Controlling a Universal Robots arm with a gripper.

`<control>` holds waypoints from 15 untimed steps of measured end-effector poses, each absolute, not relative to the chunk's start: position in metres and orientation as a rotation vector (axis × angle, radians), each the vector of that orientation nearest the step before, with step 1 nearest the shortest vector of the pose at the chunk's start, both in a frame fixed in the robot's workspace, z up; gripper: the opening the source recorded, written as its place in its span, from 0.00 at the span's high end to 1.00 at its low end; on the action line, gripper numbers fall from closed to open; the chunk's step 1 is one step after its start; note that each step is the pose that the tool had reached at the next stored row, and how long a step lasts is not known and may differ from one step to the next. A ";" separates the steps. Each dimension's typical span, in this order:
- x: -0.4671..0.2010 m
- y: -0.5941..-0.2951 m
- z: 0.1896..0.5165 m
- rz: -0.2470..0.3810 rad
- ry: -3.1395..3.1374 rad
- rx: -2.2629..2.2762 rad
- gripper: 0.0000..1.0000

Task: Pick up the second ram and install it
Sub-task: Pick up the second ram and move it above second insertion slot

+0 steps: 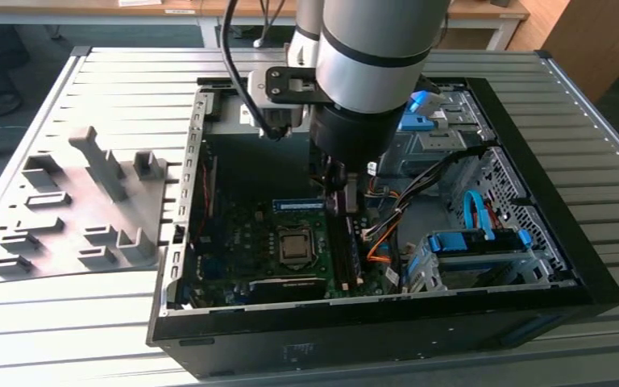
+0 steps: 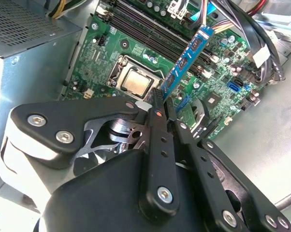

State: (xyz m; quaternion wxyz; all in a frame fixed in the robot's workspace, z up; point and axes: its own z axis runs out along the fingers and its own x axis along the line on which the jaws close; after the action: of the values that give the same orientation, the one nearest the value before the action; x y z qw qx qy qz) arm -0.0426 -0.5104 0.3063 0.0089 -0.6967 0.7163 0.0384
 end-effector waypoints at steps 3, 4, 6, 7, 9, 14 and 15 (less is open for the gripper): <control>-0.043 -0.510 0.303 0.120 2.238 -2.176 0.86; -0.043 -0.510 0.303 0.120 2.238 -2.177 0.86; -0.043 -0.510 0.301 0.120 2.238 -2.177 0.86; -0.043 -0.510 0.301 0.120 2.238 -2.177 0.86; -0.043 -0.510 0.300 0.120 2.238 -2.176 0.86; -0.043 -0.511 0.297 0.120 2.238 -2.177 0.86; -0.043 -0.510 0.297 0.120 2.238 -2.176 0.86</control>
State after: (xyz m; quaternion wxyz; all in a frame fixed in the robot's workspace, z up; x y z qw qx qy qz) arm -0.0434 -0.5105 0.2972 0.0089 -0.6967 0.7163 0.0385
